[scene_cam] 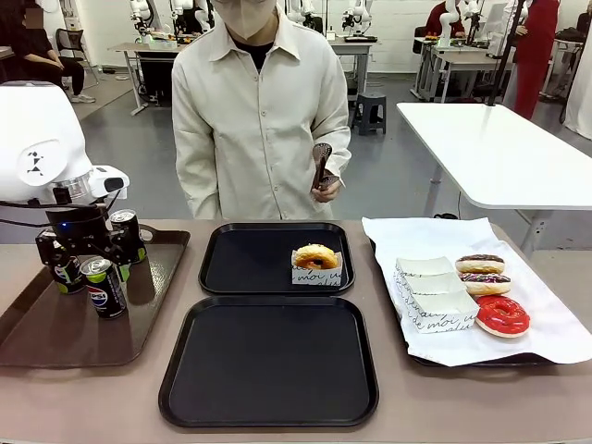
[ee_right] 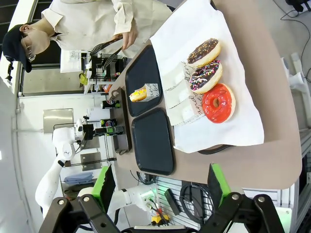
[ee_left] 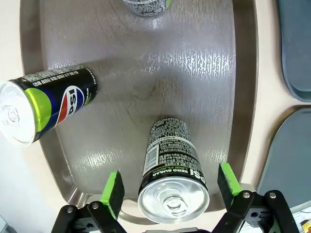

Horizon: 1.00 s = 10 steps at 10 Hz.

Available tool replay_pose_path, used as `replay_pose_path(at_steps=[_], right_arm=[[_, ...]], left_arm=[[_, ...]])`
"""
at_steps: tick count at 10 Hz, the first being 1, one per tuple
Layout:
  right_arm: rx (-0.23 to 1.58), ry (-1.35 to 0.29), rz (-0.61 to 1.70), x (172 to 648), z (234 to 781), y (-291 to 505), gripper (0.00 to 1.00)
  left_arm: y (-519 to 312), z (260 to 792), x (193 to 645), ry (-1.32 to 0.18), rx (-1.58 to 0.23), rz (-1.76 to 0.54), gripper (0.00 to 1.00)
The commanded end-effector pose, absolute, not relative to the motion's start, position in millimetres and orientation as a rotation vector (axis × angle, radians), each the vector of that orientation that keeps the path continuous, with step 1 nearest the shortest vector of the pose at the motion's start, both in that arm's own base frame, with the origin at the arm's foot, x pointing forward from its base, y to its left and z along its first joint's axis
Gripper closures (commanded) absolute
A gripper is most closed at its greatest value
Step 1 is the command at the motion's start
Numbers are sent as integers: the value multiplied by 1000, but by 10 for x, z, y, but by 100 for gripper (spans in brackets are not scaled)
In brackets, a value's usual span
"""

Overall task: Set up donuts and drinks on trays.
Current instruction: Pick up one Pepsi coke and place it on the Flat Tray.

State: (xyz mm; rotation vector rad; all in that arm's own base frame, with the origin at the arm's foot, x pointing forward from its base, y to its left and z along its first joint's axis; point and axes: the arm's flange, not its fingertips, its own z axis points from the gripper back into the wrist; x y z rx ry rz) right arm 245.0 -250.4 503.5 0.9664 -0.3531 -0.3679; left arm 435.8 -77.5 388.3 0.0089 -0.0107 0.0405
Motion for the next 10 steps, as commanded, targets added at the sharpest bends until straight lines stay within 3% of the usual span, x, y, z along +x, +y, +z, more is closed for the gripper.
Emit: replay_pose_path(at_steps=[1, 2, 3, 4, 5, 6, 7, 8, 9, 10], right_arm=[[984, -373, -352, 2454, 5037, -2503, 0], [984, -373, -352, 2454, 5037, -2503, 0], [984, -373, -352, 2454, 5037, -2503, 0], [984, -373, -352, 2454, 5037, -2503, 0], [984, -373, -352, 2454, 5037, -2503, 0], [984, -373, -352, 2454, 5037, -2503, 0], [984, -373, -352, 2454, 5037, -2503, 0], [984, -373, -352, 2454, 5037, -2503, 0], [984, -373, -352, 2454, 5037, -2503, 0], [984, -373, -352, 2454, 5037, -2503, 0]], left_arm=[[-785, 3928, 4335, -41, -34, 63, 4], [-772, 3931, 4335, -32, -34, 64, 17], [-777, 3931, 4327, -12, -19, 68, 21], [-773, 3930, 4323, 2, -10, 74, 35], [-772, 3922, 4323, 19, -3, 81, 39], [-774, 3919, 4324, 32, 2, 87, 52], [-779, 3920, 4320, 42, 7, 88, 57], [-780, 3942, 4316, 46, 9, 88, 70], [-770, 4059, 4301, 37, -16, 85, 75], [-749, 4319, 4249, 26, -55, 77, 88]])
